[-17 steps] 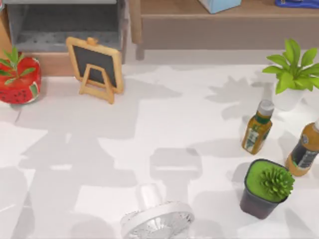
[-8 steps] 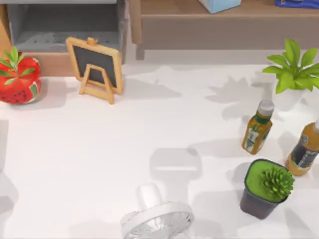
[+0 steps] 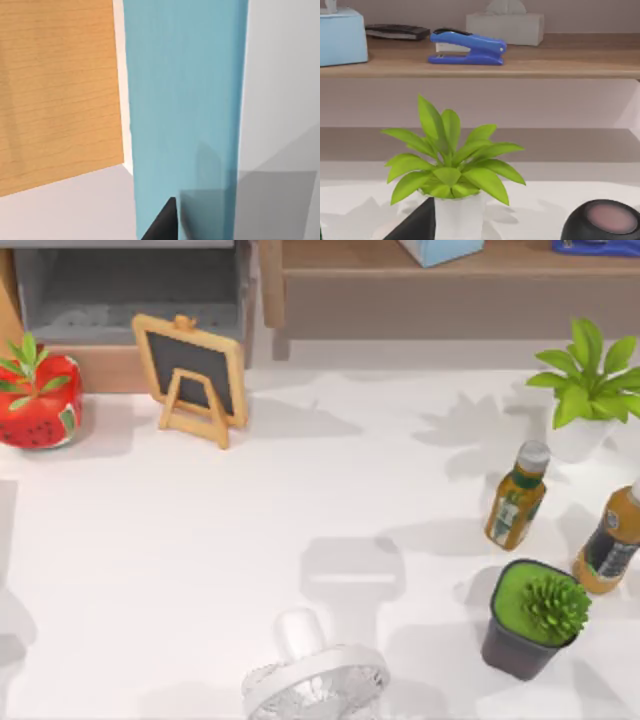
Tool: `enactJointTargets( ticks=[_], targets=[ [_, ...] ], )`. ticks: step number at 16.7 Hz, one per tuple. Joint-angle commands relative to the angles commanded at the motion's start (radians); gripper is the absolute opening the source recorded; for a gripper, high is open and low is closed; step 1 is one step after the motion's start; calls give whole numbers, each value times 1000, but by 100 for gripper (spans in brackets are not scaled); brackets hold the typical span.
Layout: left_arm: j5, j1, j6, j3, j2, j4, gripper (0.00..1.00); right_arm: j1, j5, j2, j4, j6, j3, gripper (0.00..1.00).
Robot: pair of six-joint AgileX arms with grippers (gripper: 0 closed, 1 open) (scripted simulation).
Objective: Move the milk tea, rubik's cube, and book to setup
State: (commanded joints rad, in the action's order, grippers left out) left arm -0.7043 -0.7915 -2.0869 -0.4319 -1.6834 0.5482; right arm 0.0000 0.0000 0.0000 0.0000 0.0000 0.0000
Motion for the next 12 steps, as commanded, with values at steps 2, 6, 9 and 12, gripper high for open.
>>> enactJointTargets(
  ticks=[2, 6, 9, 12],
  targets=[
    [4, 3, 4, 1, -10, 6, 0, 0, 0, 0, 0, 0, 0, 100],
    [7, 6, 7, 1, -18, 10, 0, 0, 0, 0, 0, 0, 0, 100],
    [7, 6, 7, 1, -18, 10, 15, 0, 0, 0, 0, 0, 0, 100],
    [7, 6, 7, 1, -18, 10, 38, 0, 0, 0, 0, 0, 0, 100]
  ],
)
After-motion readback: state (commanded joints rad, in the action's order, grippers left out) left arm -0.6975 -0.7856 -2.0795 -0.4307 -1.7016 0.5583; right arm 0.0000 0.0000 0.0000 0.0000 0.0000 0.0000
